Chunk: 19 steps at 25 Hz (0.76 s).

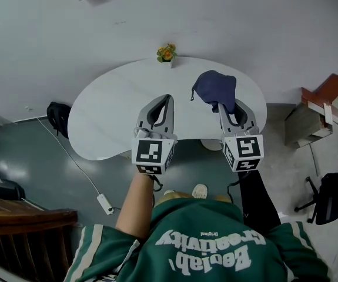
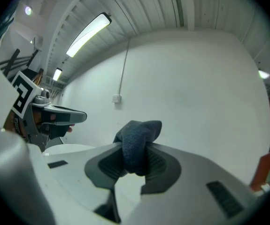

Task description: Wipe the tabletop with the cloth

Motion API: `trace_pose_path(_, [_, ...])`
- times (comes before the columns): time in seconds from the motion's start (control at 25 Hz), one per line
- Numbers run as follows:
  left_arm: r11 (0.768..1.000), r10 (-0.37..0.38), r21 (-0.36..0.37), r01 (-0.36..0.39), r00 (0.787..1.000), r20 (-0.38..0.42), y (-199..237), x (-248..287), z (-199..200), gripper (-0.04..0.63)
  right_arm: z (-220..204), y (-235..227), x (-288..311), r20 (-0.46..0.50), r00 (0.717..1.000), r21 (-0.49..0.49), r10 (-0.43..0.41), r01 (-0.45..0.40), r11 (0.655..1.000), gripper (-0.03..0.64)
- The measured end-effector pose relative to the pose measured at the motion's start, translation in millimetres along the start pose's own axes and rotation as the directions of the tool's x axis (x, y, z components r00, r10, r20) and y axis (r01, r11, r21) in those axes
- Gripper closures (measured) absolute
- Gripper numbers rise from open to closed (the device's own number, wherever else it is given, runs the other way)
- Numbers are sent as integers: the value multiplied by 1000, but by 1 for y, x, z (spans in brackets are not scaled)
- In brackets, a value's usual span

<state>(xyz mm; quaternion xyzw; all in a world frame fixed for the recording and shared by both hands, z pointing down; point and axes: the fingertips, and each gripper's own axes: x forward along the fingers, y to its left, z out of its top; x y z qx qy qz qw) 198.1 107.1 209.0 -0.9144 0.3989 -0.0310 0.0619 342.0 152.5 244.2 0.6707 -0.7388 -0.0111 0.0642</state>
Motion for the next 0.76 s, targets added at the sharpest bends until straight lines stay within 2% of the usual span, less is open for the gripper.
trace_pose_path(0.76, [1000,1,10,-1,1000,-6,6,-5,-1,595,-3,7,3,-19,1000,10,20,-20,1000,531])
